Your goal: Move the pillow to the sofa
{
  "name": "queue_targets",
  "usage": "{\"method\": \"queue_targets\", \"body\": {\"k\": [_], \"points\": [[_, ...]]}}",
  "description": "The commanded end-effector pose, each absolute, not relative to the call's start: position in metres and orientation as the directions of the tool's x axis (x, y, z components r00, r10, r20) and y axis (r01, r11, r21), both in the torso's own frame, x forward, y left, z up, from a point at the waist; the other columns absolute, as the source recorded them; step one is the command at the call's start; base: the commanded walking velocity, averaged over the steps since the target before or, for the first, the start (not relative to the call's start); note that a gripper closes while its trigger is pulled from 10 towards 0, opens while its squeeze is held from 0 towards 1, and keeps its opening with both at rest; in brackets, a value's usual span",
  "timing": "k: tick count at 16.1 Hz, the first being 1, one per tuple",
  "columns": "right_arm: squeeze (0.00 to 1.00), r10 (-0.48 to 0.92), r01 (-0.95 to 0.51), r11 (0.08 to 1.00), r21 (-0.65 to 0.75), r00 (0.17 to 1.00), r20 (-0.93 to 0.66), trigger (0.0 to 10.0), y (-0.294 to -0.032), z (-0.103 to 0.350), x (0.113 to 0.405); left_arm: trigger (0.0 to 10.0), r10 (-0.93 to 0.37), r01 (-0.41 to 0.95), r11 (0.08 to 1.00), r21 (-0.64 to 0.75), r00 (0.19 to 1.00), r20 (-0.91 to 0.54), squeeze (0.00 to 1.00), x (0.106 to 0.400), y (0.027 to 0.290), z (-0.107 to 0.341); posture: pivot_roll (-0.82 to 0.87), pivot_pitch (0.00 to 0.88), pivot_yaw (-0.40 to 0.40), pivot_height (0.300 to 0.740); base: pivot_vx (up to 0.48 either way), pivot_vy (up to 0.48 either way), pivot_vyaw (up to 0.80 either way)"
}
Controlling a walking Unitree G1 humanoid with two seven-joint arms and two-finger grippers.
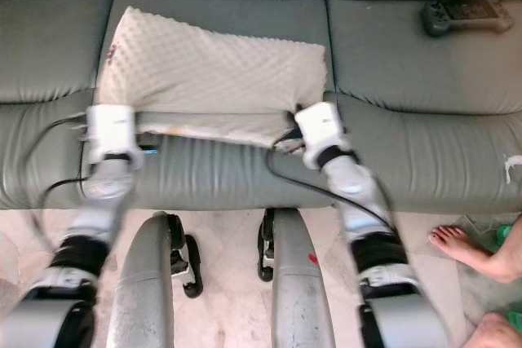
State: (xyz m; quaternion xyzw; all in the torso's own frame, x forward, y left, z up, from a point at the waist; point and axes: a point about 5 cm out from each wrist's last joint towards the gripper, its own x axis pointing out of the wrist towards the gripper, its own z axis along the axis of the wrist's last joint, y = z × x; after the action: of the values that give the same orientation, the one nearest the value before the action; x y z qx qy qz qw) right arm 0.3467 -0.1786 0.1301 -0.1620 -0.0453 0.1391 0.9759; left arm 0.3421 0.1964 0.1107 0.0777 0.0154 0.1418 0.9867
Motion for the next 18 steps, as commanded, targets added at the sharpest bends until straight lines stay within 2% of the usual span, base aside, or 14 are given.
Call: {"method": "queue_targets", "body": {"k": [1, 6, 9, 15, 16, 18], "points": [[1.0, 0.25, -0.235, 0.923, -0.306, 0.968, 0.011, 10.0, -0.186, 0.119, 0.342, 10.0, 0.332, -0.318, 0.935, 0.157, 0.941, -0.068, 1.0, 0.334, 0.204, 0.095, -0.02, 0.439, -0.021, 0.631, 0.0, 0.0, 0.0], [1.0, 0.207, -0.201, 0.939, -0.28, 0.978, -0.008, 10.0, -0.191, 0.107, 0.334, 10.0, 0.306, -0.295, 0.942, 0.159, 0.951, -0.049, 1.0, 0.332, 0.194, 0.097, -0.01, 0.436, -0.023, 0.631, 0.0, 0.0, 0.0], [1.0, 0.214, -0.203, 0.941, -0.272, 0.977, 0.011, 10.0, -0.184, 0.11, 0.336, 10.0, 0.272, -0.26, 0.955, 0.14, 0.959, -0.079, 1.0, 0.325, 0.185, 0.093, -0.01, 0.434, -0.022, 0.631, 0.0, 0.0, 0.0], [1.0, 0.218, -0.194, 0.955, -0.226, 0.972, 0.086, 10.0, -0.166, 0.125, 0.345, 10.0, 0.09, -0.076, 0.993, 0.094, 0.982, -0.165, 1.0, 0.291, 0.16, 0.089, 0.04, 0.435, -0.02, 0.631, 0.0, 0.0, 0.0], [1.0, 0.234, -0.212, 0.957, -0.196, 0.967, 0.096, 10.0, -0.158, 0.128, 0.348, 10.0, 0.085, -0.069, 0.991, 0.117, 0.986, -0.145, 1.0, 0.285, 0.162, 0.094, 0.05, 0.437, -0.019, 0.631, 0.0, 0.0, 0.0], [1.0, 0.305, -0.287, 0.947, -0.147, 0.946, 0.114, 10.0, -0.13, 0.133, 0.354, 10.0, 0.162, -0.151, 0.97, 0.193, 0.986, -0.043, 1.0, 0.275, 0.186, 0.115, 0.08, 0.442, -0.018, 0.631, 0.0, 0.0, 0.0]]}}
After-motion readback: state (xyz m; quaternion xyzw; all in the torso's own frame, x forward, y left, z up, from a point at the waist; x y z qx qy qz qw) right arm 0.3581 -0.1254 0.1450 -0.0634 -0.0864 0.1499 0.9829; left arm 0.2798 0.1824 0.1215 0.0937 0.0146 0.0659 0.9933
